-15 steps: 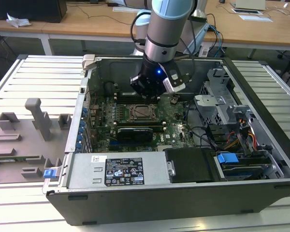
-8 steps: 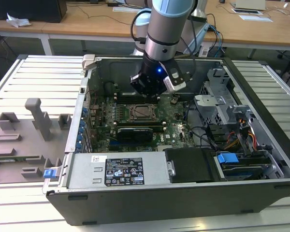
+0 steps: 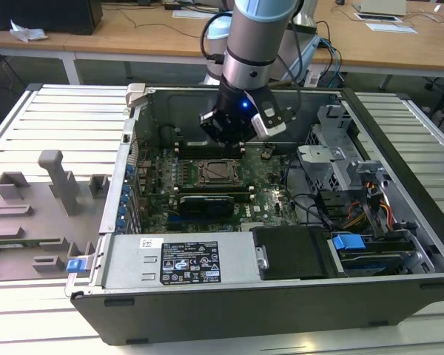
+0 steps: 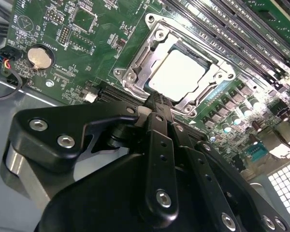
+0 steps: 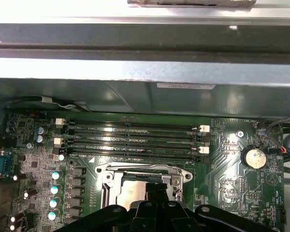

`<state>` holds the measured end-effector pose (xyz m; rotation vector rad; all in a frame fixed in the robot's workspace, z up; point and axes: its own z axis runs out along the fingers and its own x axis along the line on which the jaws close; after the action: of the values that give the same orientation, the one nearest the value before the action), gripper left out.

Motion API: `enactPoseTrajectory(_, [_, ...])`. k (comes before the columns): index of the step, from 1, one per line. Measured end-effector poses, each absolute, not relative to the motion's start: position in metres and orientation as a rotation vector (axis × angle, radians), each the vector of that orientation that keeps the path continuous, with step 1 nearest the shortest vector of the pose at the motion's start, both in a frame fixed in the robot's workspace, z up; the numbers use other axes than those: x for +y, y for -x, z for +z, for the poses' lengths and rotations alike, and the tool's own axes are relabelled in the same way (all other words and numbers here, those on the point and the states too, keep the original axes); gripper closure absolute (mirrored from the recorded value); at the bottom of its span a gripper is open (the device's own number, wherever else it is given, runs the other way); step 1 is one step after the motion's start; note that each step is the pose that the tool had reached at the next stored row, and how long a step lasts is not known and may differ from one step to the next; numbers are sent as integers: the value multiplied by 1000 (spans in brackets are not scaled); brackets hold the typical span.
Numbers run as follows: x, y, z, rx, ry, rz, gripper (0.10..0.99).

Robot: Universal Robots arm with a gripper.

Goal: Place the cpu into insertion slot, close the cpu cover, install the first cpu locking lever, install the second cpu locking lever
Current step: 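Install the first cpu locking lever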

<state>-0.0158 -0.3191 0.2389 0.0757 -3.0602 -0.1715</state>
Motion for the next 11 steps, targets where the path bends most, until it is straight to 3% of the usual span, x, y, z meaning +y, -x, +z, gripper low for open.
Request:
enactPoseTrajectory(9, [-319,15,256,-3060,-76,-166,980])
enactPoseTrajectory(11, [-319,16,258,-3061,-74,-129,980])
